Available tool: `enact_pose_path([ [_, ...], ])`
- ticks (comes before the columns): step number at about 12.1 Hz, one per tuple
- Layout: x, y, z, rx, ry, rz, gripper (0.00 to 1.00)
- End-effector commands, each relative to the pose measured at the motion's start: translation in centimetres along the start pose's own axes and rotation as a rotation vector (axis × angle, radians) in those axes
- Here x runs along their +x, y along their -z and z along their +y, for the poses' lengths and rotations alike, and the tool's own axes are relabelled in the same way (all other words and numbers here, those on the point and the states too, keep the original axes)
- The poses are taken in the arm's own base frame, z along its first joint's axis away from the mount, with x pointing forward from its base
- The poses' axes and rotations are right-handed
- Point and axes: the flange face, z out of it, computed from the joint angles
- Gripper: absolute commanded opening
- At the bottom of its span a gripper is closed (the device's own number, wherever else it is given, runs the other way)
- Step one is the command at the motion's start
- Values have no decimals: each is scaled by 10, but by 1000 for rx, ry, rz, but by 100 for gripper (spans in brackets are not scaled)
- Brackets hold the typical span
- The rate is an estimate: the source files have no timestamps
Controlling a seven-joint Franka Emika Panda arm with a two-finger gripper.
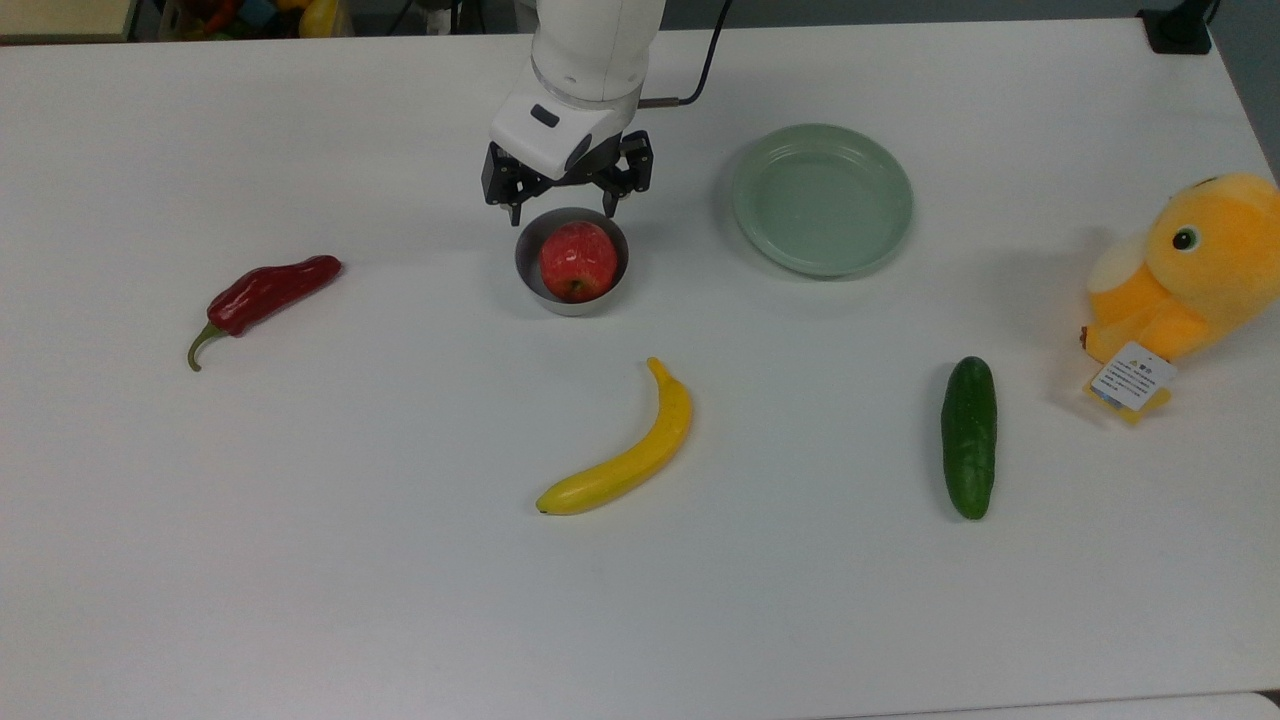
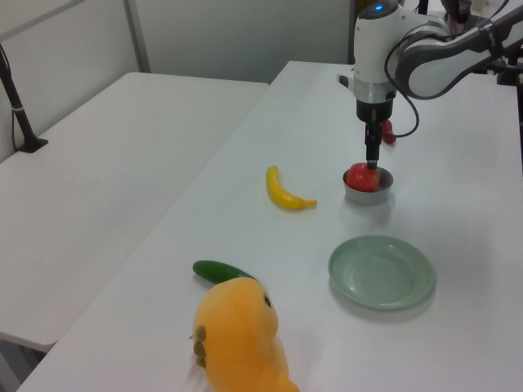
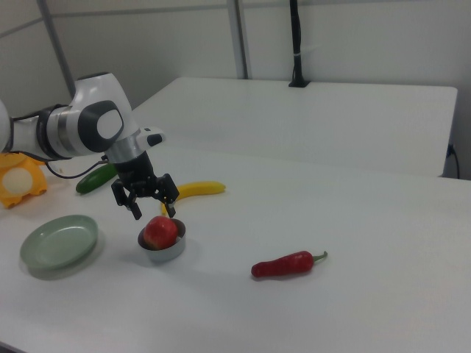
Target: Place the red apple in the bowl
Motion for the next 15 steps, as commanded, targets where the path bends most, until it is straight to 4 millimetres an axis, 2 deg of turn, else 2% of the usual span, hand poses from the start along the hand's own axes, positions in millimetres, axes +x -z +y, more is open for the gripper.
enact_pose_path([
  [1, -14, 57, 5, -8, -75, 34, 100],
  [3, -26, 109, 26, 78, -194, 106, 100],
  [5, -42, 146, 63, 161, -285, 173, 100],
  [7, -47, 184, 75, 168, -271, 113, 100],
  [8, -55, 195, 83, 197, -265, 81, 100],
  [10, -63, 197, 101, 265, -255, 96, 100],
  [12, -60, 204, 120, 286, -291, 128, 100],
  [14, -50, 194, 118, 303, -301, 115, 100],
  [15, -47, 195, 106, 304, -282, 112, 100],
])
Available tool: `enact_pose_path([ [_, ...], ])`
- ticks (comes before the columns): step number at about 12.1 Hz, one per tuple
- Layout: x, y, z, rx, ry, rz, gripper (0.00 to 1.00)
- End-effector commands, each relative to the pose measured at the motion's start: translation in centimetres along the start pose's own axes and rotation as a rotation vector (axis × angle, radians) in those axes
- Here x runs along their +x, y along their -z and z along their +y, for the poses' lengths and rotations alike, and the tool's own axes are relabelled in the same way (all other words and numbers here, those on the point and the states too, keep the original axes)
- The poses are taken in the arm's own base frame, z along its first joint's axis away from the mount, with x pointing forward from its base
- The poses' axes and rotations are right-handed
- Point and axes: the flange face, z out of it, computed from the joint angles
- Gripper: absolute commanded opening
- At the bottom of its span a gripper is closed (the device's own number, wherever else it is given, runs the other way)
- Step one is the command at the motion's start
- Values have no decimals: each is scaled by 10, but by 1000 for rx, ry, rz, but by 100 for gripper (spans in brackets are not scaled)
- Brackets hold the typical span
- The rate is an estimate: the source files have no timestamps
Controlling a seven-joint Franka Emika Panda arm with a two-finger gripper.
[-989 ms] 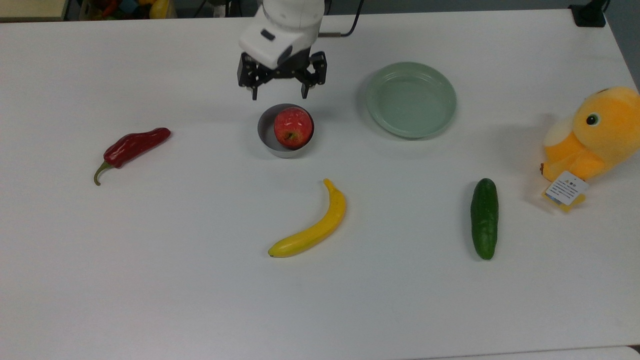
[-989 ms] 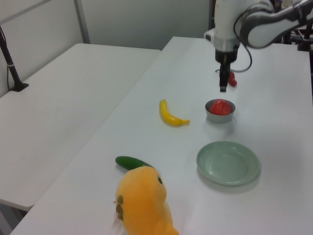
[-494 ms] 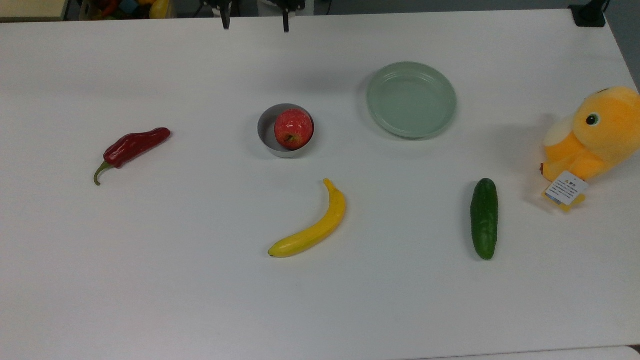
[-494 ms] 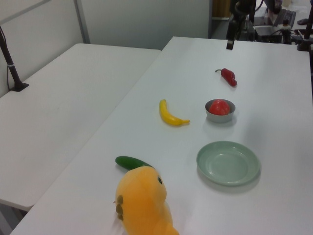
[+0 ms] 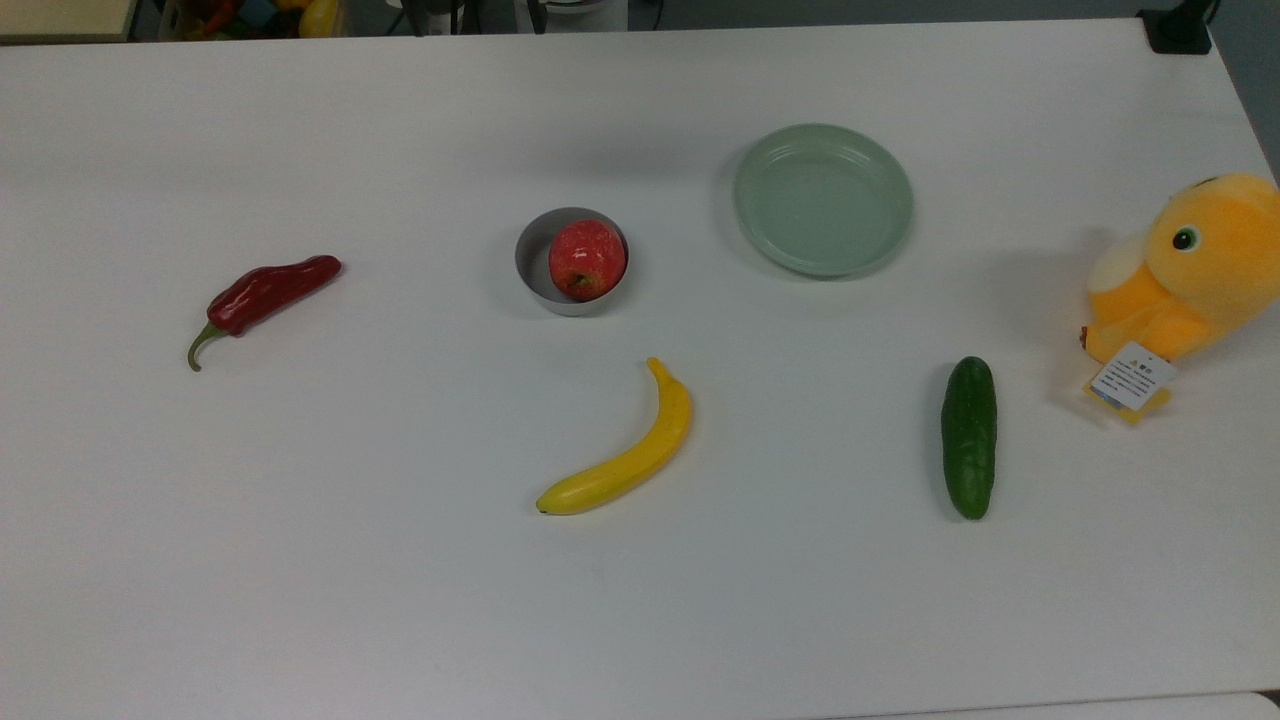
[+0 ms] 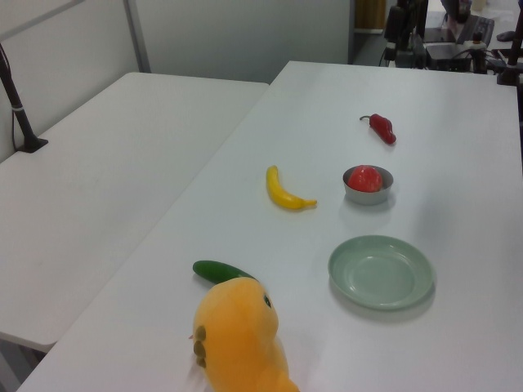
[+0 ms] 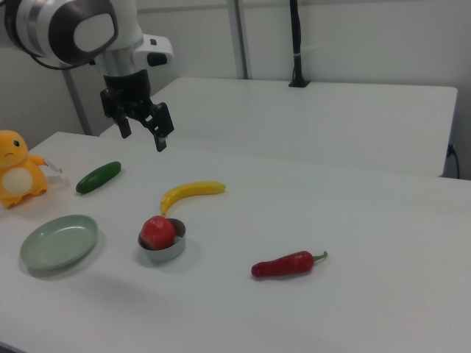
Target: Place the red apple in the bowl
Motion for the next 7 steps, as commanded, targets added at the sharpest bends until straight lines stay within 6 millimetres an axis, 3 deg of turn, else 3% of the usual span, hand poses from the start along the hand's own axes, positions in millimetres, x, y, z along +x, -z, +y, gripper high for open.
enact_pose_path([
  [1, 8, -8, -26, 20, 62, -20, 100],
  [7, 5, -10, -36, 26, 147, -28, 100],
])
